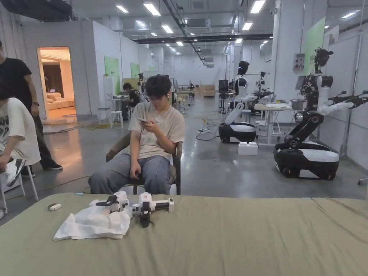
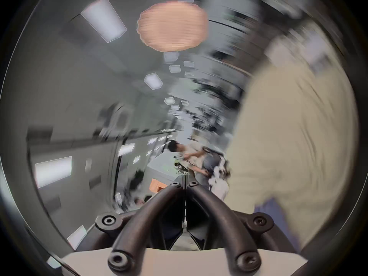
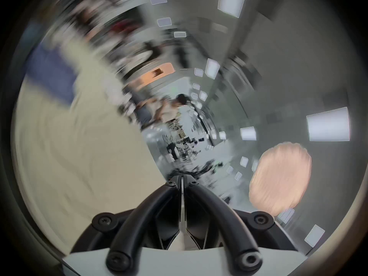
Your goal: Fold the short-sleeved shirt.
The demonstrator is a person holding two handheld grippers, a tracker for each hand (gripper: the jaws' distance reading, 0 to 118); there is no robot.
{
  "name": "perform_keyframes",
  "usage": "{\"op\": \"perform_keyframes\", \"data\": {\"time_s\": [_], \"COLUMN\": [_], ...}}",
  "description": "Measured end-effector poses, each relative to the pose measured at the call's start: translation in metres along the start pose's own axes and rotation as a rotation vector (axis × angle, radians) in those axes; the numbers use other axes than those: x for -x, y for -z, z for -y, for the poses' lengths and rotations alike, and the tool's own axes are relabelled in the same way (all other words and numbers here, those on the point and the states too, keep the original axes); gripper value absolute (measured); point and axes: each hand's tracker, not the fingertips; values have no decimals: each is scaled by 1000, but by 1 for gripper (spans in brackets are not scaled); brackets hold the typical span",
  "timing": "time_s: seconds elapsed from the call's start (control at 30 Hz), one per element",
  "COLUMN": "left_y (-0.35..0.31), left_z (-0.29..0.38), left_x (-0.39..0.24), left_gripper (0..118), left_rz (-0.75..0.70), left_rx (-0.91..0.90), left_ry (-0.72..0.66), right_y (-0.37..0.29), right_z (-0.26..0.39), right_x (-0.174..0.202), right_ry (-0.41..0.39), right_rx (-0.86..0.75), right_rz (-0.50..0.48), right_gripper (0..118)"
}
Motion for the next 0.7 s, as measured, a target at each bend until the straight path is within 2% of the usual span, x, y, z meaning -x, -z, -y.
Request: {"op": "perform_keyframes", "data": {"time_s": [0.03,0.07,0.13,0.17,0.2,0.23,0.27,0.3,0.4,0.5,0.6,0.63,0.7], "left_y": [2,0,-4,-5,-5,-5,-4,-3,3,5,3,2,-2], "left_z": [1,2,2,9,9,9,10,9,12,31,61,70,72], "left_x": [-19,-34,-58,-64,-68,-65,-57,-46,0,38,40,35,31], "left_gripper": [0,0,0,0,0,0,0,0,0,0,0,0,0], "left_rz": [88,158,182,203,213,218,246,237,166,62,99,110,76], "left_rx": [4,-1,-47,-38,-40,-63,-41,-39,-41,-54,-84,-86,-81], "left_ry": [60,104,200,213,208,152,36,-69,-462,-940,-1417,-1513,-1545], "right_y": [-2,-2,-8,-11,-16,-18,-17,-15,-2,8,7,6,5], "right_z": [-3,19,23,23,31,33,32,30,23,27,44,51,62], "right_x": [12,34,59,70,77,84,87,84,55,13,-7,-8,-5], "right_ry": [-123,-195,-339,-402,-428,-415,-354,-262,178,730,1264,1386,1509], "right_rx": [-29,-67,-102,-133,-149,-147,-127,-109,-41,7,39,42,54], "right_rz": [-29,-68,-152,-162,-182,-209,-223,-222,-180,-115,-130,-152,-193], "right_gripper": [0,0,1,1,1,1,1,1,1,1,1,1,0]}}
